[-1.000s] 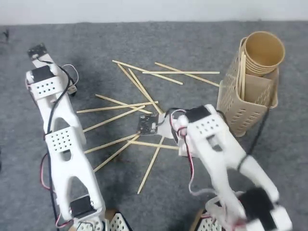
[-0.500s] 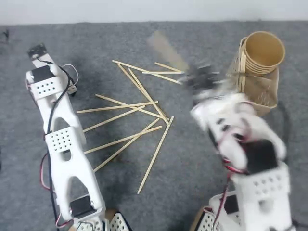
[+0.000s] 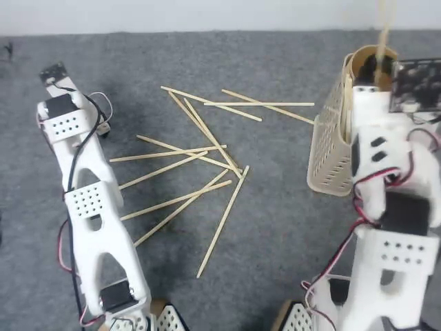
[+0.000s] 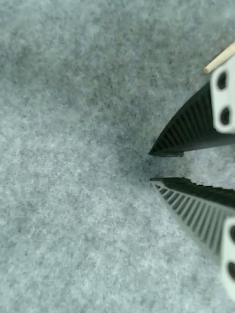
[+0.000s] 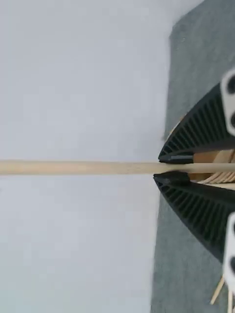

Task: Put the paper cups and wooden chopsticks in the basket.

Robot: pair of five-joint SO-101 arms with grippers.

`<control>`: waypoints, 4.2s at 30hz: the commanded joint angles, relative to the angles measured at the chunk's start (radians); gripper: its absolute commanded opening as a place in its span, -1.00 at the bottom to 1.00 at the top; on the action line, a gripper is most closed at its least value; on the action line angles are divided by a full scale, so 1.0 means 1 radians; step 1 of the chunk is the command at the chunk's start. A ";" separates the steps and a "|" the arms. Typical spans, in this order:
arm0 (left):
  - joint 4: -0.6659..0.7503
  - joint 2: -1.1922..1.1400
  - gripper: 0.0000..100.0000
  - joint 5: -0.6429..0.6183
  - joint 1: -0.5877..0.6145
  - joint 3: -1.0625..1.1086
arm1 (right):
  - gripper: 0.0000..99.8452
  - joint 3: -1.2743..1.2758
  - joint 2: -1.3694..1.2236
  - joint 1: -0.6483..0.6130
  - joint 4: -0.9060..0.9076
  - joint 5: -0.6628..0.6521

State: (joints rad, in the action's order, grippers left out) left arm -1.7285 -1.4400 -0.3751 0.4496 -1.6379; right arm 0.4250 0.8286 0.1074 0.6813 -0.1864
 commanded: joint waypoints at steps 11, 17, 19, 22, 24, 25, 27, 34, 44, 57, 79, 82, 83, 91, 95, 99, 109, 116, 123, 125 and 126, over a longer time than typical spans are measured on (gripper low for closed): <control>-0.025 0.011 -0.85 -0.003 -0.003 -0.039 | -0.68 0.117 -0.015 0.030 -0.001 -0.032; -0.025 0.011 -0.85 -0.003 -0.003 -0.039 | -0.64 0.094 -0.013 0.012 0.047 -0.040; -0.025 0.011 -0.85 -0.003 -0.003 -0.039 | -0.64 0.071 -0.013 -0.012 0.091 -0.041; -0.025 0.011 -0.85 -0.003 -0.003 -0.039 | -0.64 0.026 -0.013 -0.045 0.180 -0.038; -0.025 0.011 -0.85 -0.003 -0.003 -0.039 | -0.64 -0.025 -0.022 -0.099 0.272 -0.040; -0.025 0.011 -0.85 -0.003 -0.005 -0.039 | -0.64 -0.044 -0.027 -0.127 0.315 -0.040; -0.025 0.011 -0.85 -0.003 -0.005 -0.039 | -0.64 -0.077 -0.051 -0.168 0.375 -0.041; -0.025 0.011 -0.85 -0.003 -0.003 -0.039 | -0.64 -0.193 -0.265 -0.179 0.495 -0.034; -0.025 0.011 -0.85 -0.003 -0.003 -0.039 | -0.64 -0.322 -0.424 -0.096 0.545 0.040; -0.025 0.011 -0.85 -0.003 -0.003 -0.039 | -0.98 -0.351 -0.519 -0.074 0.627 -0.078; -0.026 0.011 -0.85 -0.003 -0.002 -0.039 | -0.98 -0.448 -0.424 0.036 0.909 -0.330; -0.026 0.011 -0.85 -0.003 -0.002 -0.039 | -0.98 -0.446 -0.424 0.114 0.865 -0.382; -0.026 0.011 -0.85 -0.003 -0.002 -0.039 | -0.98 -0.446 -0.427 0.139 0.854 -0.394; -0.025 0.011 -0.85 -0.003 -0.002 -0.039 | -0.98 -0.322 -0.397 0.148 0.842 -0.463; -0.025 0.011 -0.85 -0.003 -0.002 -0.039 | -0.98 -0.244 -0.325 0.067 0.842 -0.457; -0.025 0.011 -0.85 -0.003 -0.002 -0.039 | -0.95 -0.178 -0.223 -0.012 0.851 -0.456; -0.025 0.011 -0.85 -0.003 -0.005 -0.039 | -0.55 -0.109 0.102 -0.102 0.848 -0.422; -0.023 0.011 -0.84 -0.003 -0.002 -0.039 | -0.62 -0.078 0.358 -0.484 0.829 -0.212; -0.026 0.009 -0.84 -0.005 -0.002 -0.039 | -0.64 0.321 0.269 -0.598 0.524 -0.207; -0.025 0.009 -0.84 -0.005 -0.003 -0.039 | -0.64 0.388 0.185 -0.598 0.456 -0.244; -0.025 0.009 -0.84 -0.005 -0.003 -0.039 | -0.64 0.399 0.140 -0.596 0.429 -0.255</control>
State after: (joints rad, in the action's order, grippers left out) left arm -1.7285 -1.4400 -0.3751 0.4496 -1.6379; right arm 0.7779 1.0556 -0.4772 1.2091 -0.3982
